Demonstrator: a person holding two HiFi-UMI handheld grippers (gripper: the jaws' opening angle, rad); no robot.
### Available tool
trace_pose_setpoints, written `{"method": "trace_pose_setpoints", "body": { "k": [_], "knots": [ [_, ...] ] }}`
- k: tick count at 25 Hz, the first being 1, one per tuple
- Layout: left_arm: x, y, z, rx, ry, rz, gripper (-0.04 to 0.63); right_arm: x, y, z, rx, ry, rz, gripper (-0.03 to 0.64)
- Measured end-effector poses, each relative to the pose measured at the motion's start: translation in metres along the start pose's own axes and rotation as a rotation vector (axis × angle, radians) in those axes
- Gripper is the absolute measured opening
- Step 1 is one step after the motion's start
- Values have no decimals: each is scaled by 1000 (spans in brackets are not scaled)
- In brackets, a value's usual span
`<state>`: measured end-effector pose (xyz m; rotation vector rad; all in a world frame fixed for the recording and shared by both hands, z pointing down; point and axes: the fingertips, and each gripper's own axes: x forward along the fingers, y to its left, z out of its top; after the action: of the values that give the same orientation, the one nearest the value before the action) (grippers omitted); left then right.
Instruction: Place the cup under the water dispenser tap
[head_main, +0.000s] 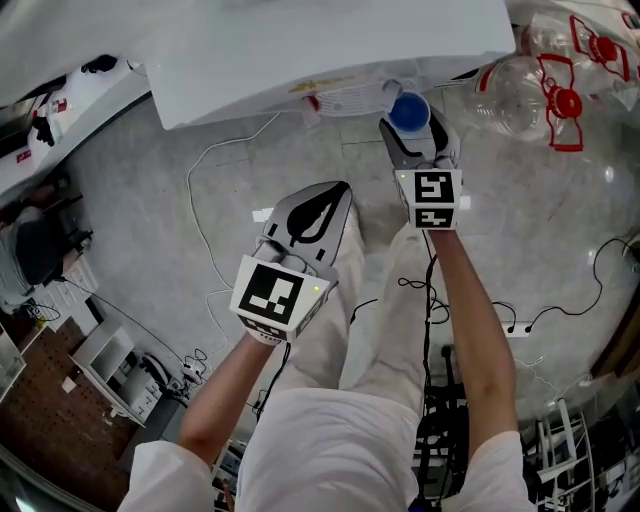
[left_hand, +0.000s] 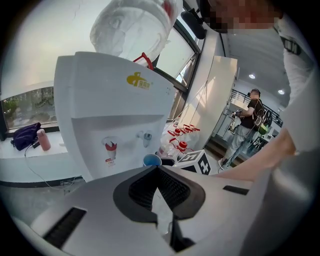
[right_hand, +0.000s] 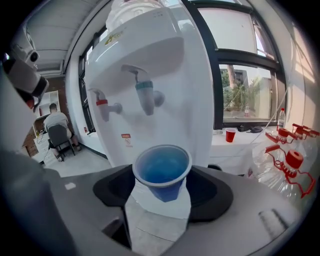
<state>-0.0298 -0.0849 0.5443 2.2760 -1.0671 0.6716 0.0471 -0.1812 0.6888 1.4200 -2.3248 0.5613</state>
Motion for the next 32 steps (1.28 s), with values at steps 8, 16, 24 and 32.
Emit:
{"method": "trace_pose_setpoints", "body": {
  "k": [8,16,24,32],
  "knots": [
    [18,13,-8,16,7,20,0,22,-1,-6,0,-26,0,328],
    [26,18,-18,17,24,22,0,38,1,-13,-4,-21,5,330],
    [28,15,-19,13,21,9,0,54,2,-14,-34,-6,18,330],
    [33,13,-21,5,19,8,0,59,2,-14,-19,-14,32,330]
  ]
}}
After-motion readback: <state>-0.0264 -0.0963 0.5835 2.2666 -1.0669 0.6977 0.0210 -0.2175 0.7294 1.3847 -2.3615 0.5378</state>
